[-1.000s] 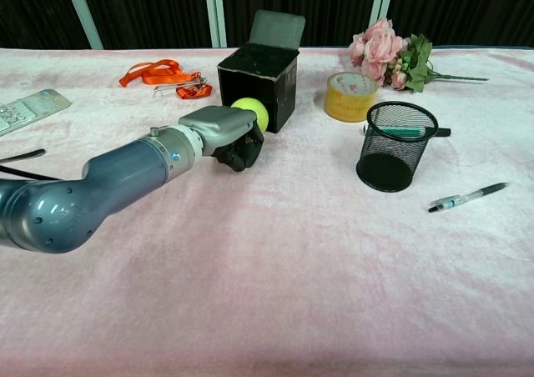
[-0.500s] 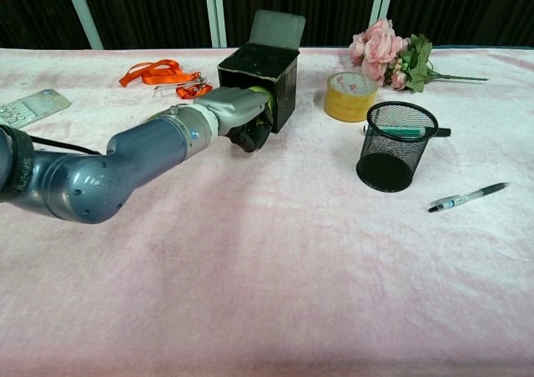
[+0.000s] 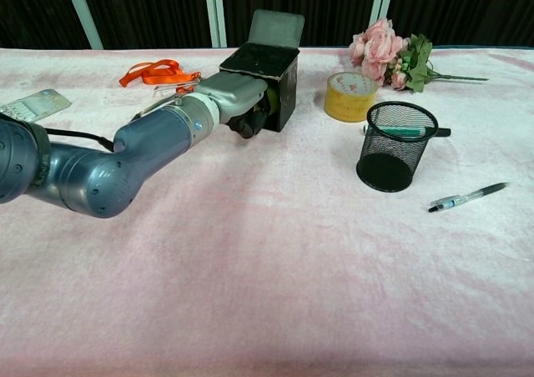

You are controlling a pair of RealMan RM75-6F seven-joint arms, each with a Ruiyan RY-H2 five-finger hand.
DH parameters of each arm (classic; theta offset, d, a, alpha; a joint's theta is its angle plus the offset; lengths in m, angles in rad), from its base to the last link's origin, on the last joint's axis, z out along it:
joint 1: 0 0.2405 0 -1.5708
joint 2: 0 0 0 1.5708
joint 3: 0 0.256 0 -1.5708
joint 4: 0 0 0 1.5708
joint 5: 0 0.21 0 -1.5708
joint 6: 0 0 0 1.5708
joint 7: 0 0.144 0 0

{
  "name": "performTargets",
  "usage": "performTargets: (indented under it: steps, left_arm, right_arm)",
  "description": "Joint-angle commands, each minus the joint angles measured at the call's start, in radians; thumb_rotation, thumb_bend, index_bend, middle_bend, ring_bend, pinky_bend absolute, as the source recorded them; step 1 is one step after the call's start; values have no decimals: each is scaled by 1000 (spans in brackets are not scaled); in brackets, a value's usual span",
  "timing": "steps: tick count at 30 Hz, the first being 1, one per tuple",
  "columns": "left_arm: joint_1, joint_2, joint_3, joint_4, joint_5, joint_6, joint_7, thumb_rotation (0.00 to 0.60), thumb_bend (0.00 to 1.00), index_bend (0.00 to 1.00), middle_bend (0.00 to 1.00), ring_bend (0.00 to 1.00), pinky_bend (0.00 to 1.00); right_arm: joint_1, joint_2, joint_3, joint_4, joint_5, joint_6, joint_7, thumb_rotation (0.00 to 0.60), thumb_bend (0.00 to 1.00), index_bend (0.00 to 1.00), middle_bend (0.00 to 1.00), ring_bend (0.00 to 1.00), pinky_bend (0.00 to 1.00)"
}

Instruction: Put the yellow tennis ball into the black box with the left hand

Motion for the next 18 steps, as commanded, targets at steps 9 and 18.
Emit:
performTargets:
  steps: [9, 18]
  left_arm:
    - [-33, -44, 23, 101, 35, -22, -58, 600, 730, 843, 950, 833, 1000]
    - [-36, -59, 26, 131, 41, -26, -70, 600, 730, 843, 950, 833, 1000]
  right_arm:
    - [0, -2, 2, -1, 5, 1, -2, 600, 249, 49, 45, 143, 175]
    - [-1, -3, 1, -2, 4, 4, -4, 600, 249, 49, 45, 143, 175]
